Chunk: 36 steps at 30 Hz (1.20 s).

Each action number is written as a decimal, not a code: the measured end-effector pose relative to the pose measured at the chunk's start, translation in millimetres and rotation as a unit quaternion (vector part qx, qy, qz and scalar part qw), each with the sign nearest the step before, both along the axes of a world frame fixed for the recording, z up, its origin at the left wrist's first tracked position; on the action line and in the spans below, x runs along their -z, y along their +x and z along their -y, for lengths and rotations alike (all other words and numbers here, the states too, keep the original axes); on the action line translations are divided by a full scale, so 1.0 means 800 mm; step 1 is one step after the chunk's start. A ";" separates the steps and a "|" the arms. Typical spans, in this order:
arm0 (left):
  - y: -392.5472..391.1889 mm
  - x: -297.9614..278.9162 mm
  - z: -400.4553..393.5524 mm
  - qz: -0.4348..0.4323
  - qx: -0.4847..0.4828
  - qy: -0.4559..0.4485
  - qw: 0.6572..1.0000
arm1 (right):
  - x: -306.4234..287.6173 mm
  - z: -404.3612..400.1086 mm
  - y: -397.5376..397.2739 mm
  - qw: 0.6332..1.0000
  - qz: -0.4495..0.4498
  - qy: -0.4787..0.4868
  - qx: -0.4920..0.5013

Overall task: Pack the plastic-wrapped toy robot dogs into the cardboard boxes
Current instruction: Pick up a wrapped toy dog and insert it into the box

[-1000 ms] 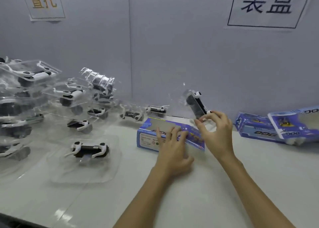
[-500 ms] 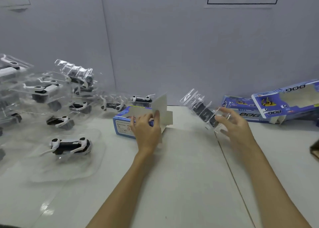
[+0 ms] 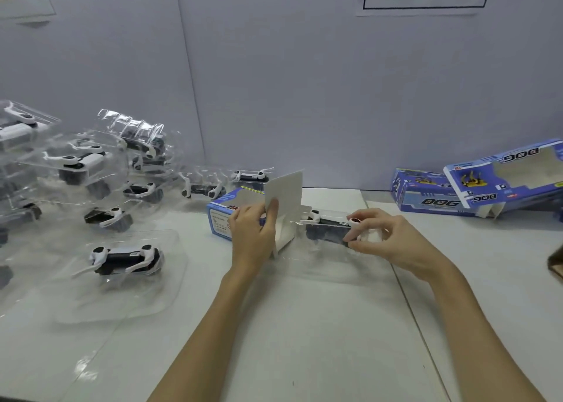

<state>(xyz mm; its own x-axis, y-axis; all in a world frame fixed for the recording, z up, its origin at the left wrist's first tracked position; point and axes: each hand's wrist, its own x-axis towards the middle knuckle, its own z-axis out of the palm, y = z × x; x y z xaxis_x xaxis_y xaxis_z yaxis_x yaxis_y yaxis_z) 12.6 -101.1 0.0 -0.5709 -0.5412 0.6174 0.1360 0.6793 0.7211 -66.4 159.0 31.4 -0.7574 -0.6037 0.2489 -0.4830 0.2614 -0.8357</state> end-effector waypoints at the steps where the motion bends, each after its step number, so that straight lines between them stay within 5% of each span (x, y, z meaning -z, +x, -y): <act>1: 0.000 0.000 0.001 0.001 0.003 -0.010 1.000 | 0.000 0.004 0.002 1.000 -0.017 0.008 0.008; 8: 0.001 0.008 -0.007 0.021 0.015 -0.061 0.998 | 0.012 0.046 0.016 0.986 -0.142 0.070 0.058; 14: 0.005 0.007 -0.017 0.024 0.009 -0.049 0.998 | 0.040 0.093 0.037 0.985 -0.143 0.028 0.094; 19: 0.008 0.005 -0.024 0.029 0.031 -0.039 0.998 | 0.047 0.122 0.054 0.986 -0.087 -0.128 0.058; 22: 0.010 0.004 -0.028 0.029 0.051 -0.050 0.997 | 0.047 0.124 0.049 0.933 0.009 -0.273 0.236; 24: 0.009 0.004 -0.031 0.028 0.054 -0.070 0.996 | 0.051 0.119 0.041 0.920 0.079 -0.231 0.308; 27: 0.005 0.008 -0.037 0.014 0.060 -0.071 0.996 | 0.057 0.117 0.036 0.938 0.171 -0.162 0.255; 32: 0.004 0.011 -0.036 -0.013 0.075 -0.011 0.997 | 0.057 0.134 0.050 0.984 0.133 -0.103 0.051; 36: 0.013 -0.016 -0.028 -0.064 0.092 0.086 0.990 | 0.043 0.113 0.044 0.965 -0.008 -0.137 0.226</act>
<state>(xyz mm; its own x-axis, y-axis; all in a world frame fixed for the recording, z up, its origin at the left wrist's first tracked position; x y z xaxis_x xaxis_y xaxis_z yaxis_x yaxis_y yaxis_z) 22.9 -78.9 12.8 -0.5926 -0.5382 0.5993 0.3437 0.5039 0.7924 -31.5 68.2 -3.0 -0.9226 -0.1238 0.3654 -0.3846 0.2191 -0.8967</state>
